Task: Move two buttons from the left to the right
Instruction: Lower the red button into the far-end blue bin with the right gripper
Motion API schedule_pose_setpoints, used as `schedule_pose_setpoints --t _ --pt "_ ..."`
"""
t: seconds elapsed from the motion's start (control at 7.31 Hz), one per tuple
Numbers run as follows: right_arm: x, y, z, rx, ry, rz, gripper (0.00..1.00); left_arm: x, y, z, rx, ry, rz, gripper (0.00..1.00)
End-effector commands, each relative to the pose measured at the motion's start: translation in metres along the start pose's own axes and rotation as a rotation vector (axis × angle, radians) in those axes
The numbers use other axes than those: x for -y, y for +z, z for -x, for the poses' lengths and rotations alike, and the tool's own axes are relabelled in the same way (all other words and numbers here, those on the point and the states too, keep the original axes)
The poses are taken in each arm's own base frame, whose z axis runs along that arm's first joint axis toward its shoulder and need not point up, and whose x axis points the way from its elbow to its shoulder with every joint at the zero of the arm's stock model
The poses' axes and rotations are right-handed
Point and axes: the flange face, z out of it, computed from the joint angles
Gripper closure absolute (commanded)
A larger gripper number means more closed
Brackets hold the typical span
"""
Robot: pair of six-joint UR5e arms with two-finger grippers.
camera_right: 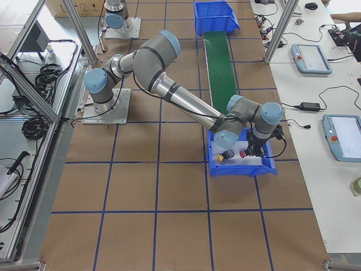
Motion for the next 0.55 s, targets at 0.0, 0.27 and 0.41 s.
schedule_pose_setpoints --t 0.0,0.27,0.41 --pt "-0.0015 0.0021 -0.0020 0.001 0.003 0.002 0.52 -0.0002 -0.0001 -0.0006 -0.006 0.000 -0.001 0.00" --pt "-0.0014 0.0060 -0.0020 0.015 0.002 -0.005 0.48 0.0000 -0.0009 -0.0004 -0.004 0.000 -0.002 0.00" --pt "-0.0021 0.0059 -0.0031 0.014 0.003 -0.006 0.46 -0.0001 -0.0001 0.0004 -0.005 -0.002 -0.001 0.00"
